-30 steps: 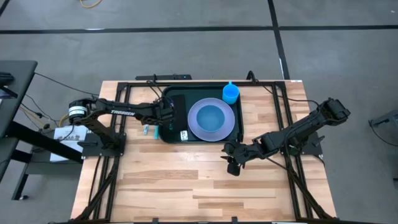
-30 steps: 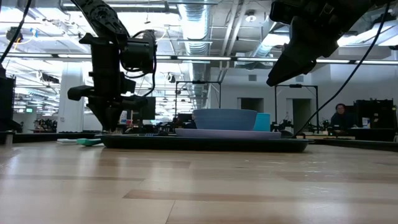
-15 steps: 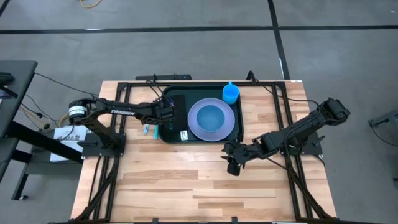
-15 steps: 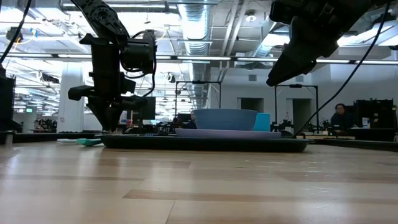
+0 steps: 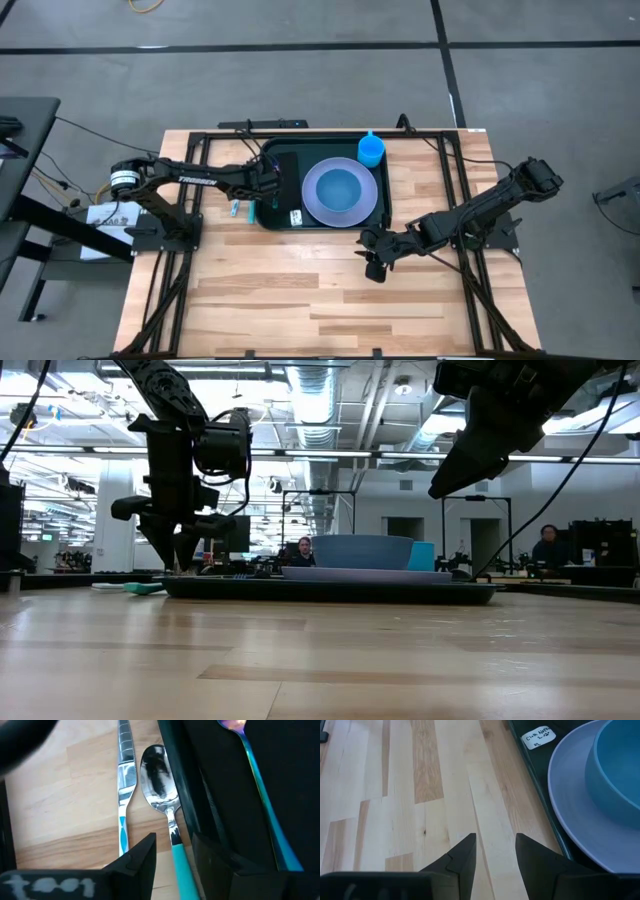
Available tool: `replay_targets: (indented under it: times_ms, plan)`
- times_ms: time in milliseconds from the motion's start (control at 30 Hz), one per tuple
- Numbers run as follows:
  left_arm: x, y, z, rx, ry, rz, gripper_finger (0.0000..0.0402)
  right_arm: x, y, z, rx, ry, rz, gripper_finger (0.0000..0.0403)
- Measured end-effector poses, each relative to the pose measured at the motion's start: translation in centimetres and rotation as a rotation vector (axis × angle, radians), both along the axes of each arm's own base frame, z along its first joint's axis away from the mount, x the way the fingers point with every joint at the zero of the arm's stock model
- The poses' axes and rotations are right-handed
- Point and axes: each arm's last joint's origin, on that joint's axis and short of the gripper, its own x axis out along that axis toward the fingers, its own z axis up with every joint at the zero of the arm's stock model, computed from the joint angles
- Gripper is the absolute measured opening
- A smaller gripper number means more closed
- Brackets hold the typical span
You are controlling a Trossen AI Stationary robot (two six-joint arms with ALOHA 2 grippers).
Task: Set up tray
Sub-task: Put the light blue spoon on the black napkin to the right of the blue fork
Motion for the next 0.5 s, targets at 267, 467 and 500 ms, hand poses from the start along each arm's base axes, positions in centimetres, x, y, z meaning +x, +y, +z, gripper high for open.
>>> replay_targets:
  times_ms: [267,467,500]
  plan:
    - [-0.02,0.05,0.03,0.02,0.013,-0.011,0.0111,0.0,0.0,0.0,0.0,0.0,0.0,0.0129]
    - [0.0,0.06,0.04,0.023,0.01,-0.009,0.0087,0.0,0.0,0.0,0.0,0.0,0.0,0.0129]
    - [0.0,0.07,0.04,0.025,0.011,-0.008,0.0082,0.0,0.0,0.0,0.0,0.0,0.0,0.0129]
